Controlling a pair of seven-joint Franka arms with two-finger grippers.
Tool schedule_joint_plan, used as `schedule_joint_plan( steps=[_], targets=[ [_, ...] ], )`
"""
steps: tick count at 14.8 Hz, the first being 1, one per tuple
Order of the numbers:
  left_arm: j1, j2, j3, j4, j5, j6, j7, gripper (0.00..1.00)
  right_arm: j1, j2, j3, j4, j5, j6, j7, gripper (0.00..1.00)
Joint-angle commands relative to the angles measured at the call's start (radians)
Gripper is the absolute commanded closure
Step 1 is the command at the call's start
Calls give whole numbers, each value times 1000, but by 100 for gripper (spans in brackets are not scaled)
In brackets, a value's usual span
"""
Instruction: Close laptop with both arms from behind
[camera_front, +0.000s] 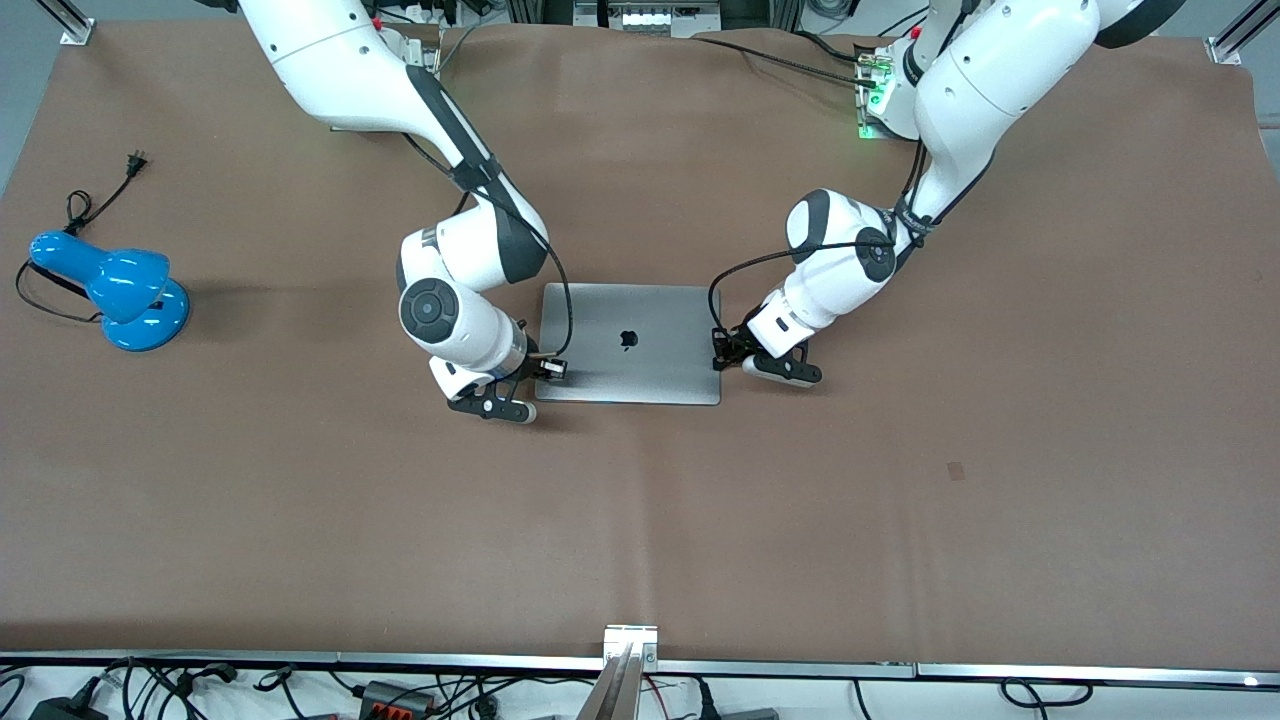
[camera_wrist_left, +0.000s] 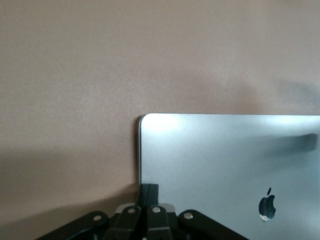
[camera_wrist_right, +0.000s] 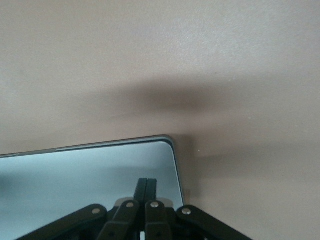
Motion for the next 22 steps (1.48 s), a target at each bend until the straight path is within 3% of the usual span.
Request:
schedule_joint_plan(
  steps=[1,7,11,13,19,22],
  targets=[
    [-34,63,20,58,15,11,15,99,1,30,5,28,5,29,-11,100],
    [-30,62,20,56,17,11,15,99,1,43,5,45,1,78,-26,100],
    [-20,51,20,56,17,9,11,100,-50,-12,1,190,-17,-179,-22,100],
    [-10,-1,20,47,17,-9,9,100,-68,-47,-16,235,-59,-281,-23,100],
    [102,-251,24,61,38,-452,32,100,-139,-191,-42,241,-174,-486,-103,100],
    [197,-377,24,79,105,-677,72,100,-222,-285,-41,243,-180,-609,-213,100]
  ],
)
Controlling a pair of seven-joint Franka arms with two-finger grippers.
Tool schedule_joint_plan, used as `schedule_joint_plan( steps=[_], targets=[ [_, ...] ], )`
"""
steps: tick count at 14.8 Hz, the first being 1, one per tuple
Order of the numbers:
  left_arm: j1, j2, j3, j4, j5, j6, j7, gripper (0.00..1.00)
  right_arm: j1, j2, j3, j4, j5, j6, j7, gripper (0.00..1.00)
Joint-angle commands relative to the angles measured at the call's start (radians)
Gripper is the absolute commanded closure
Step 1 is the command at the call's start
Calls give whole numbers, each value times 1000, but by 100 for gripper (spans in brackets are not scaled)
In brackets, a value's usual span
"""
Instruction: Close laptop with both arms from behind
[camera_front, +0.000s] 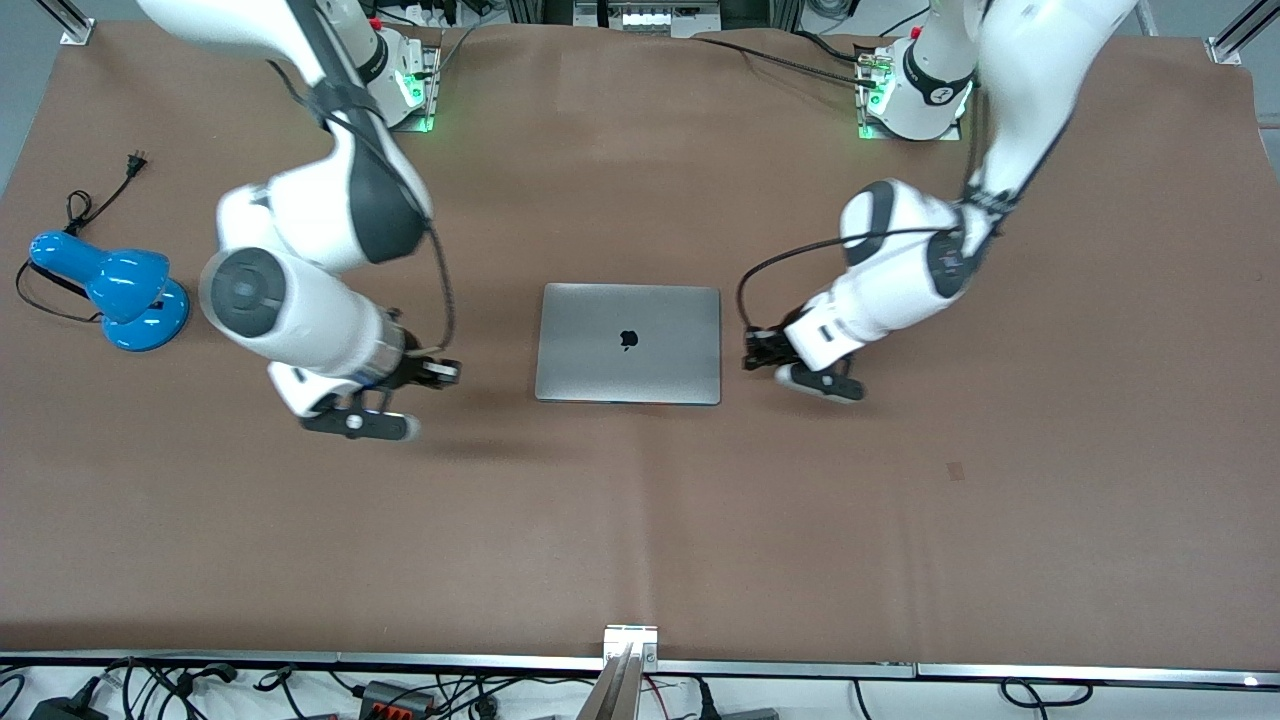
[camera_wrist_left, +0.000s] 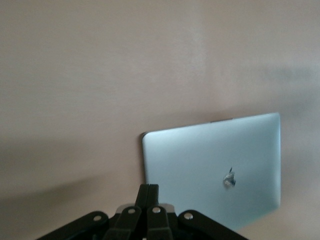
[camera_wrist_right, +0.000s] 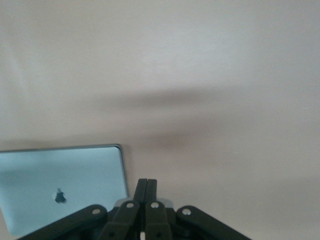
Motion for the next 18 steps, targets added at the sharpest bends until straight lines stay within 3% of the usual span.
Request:
schedule_joint_plan(
  steps=[1,4,6,9,13,14,15,16,18],
  targets=[
    [81,-123,5,21,108,-232,40,97,-78,-99,4,-14,-15,-115,-112,100],
    [124,-135,4,170,355,-511,40,76,-152,-161,1,-14,-42,-184,-223,100],
    [138,-131,10,276,409,-686,38,57,-233,-217,21,-33,-44,-190,-263,100],
    [167,-132,11,380,470,-876,44,0,-445,-333,169,-154,-51,-189,-402,100],
    [214,-134,10,585,458,-1122,32,0,-484,-402,183,-222,-93,-180,-450,98],
    [227,-134,10,644,464,-1163,35,0,-490,-410,183,-225,-93,-181,-455,91],
    [247,-132,10,696,450,-1183,33,0,-488,-416,183,-222,-93,-192,-458,58],
    [273,-132,11,727,453,-1203,32,0,-488,-433,183,-228,-94,-190,-459,1],
    [247,-199,74,718,450,-1201,5,0,-481,-445,183,-230,-105,-187,-453,0]
  ],
)
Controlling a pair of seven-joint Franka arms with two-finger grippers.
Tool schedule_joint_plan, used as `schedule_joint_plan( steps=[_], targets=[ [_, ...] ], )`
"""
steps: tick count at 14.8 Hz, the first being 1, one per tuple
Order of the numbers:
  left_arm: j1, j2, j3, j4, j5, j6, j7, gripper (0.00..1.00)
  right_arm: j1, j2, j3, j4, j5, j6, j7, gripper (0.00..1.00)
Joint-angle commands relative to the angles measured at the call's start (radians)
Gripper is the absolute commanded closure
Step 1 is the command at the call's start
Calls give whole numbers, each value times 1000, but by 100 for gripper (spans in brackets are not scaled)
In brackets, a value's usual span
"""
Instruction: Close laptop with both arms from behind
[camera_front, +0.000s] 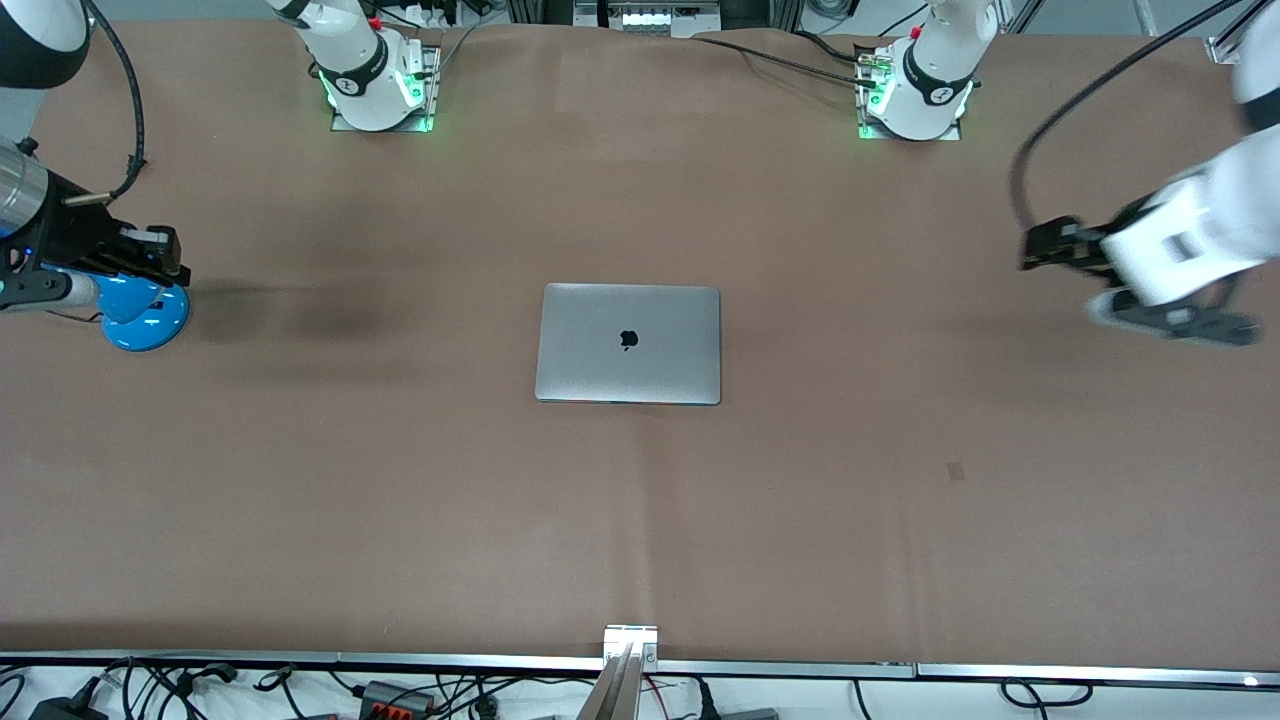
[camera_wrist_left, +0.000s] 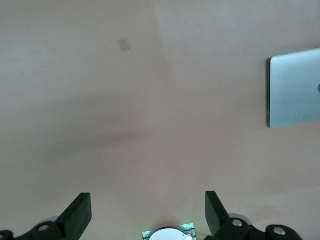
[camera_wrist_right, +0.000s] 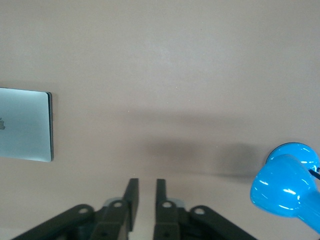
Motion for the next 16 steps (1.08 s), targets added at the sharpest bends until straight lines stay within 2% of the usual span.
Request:
schedule_joint_plan(
  steps=[1,2,4,6,8,16],
  targets=[
    [-72,-64,127,9,4,-24,-50,0,-18,-45,22,-36,-29,14,-13,0],
    [-164,-99,250,-44,-3,-2,-84,0,-22,-49,22,-36,-32,9,-13,0],
    [-288,-165,436,-174,-44,124,-81,0,-53,-61,22,-45,-32,11,-15,0],
    [-408,-251,549,-282,-52,233,-83,0,-58,-77,22,-49,-51,3,-15,0],
    [-425,-283,559,-319,-52,252,-81,0,-70,-89,22,-74,-59,15,-13,0],
    [-426,-274,544,-298,-79,242,-89,0,-69,-97,23,-74,-73,17,-12,0]
  ],
)
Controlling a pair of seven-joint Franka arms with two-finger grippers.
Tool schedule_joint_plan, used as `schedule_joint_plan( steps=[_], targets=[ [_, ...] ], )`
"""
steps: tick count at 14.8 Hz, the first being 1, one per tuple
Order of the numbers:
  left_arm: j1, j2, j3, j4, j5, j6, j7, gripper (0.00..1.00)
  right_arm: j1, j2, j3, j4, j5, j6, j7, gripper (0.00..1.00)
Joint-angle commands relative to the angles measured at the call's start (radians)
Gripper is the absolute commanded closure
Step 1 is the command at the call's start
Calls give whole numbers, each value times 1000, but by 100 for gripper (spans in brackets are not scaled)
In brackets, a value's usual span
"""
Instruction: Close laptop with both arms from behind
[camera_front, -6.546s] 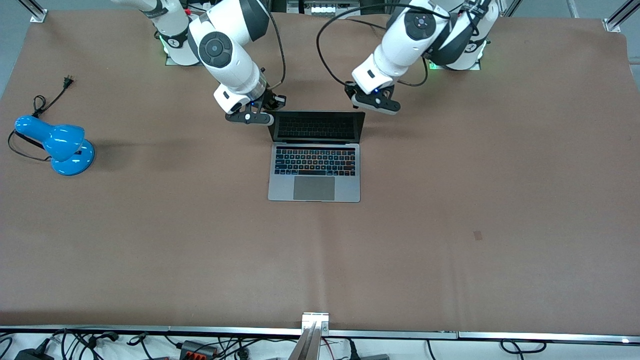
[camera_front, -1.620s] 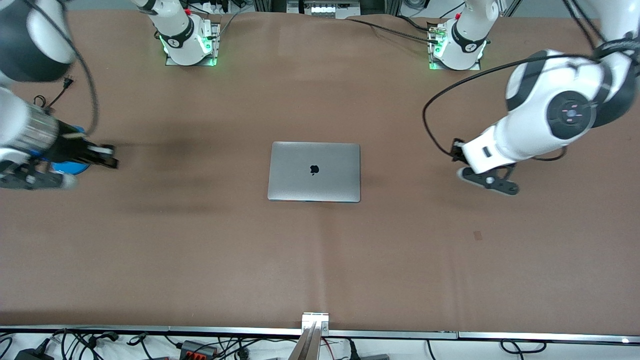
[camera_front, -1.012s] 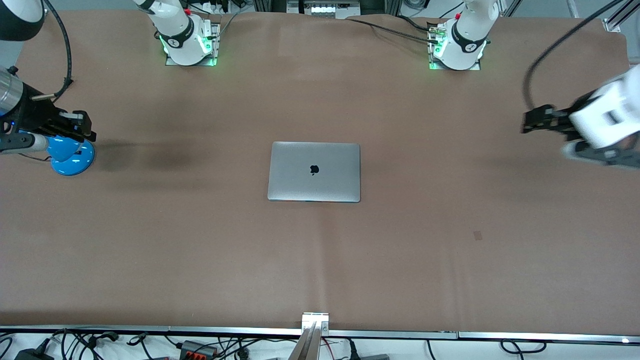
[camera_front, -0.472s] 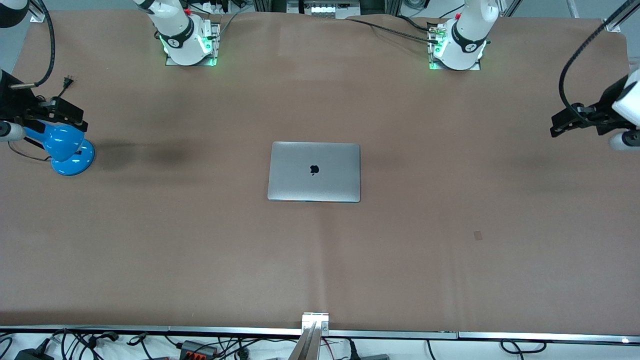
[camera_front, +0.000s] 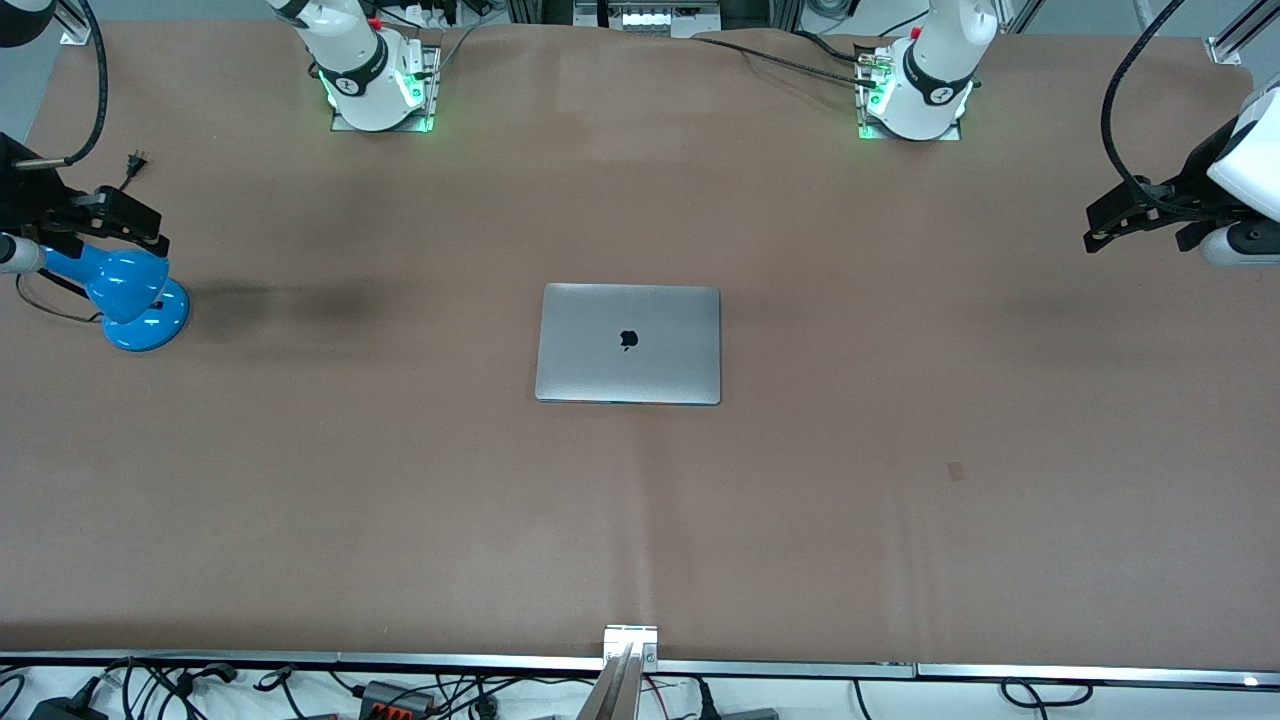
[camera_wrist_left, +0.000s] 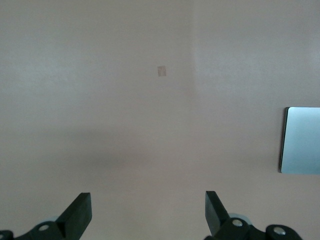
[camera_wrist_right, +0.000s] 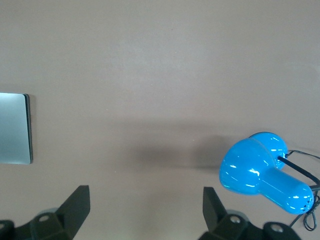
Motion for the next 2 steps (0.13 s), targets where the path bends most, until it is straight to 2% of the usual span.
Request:
schedule_joint_plan(
  steps=[1,2],
  targets=[
    [-3,-21,10,-24,-16,7,-15,0,-19,-28,20,-32,-18,16,-9,0],
    [-3,-21,10,-21,-16,3,-15,0,-19,-28,20,-32,-16,16,-9,0]
  ],
)
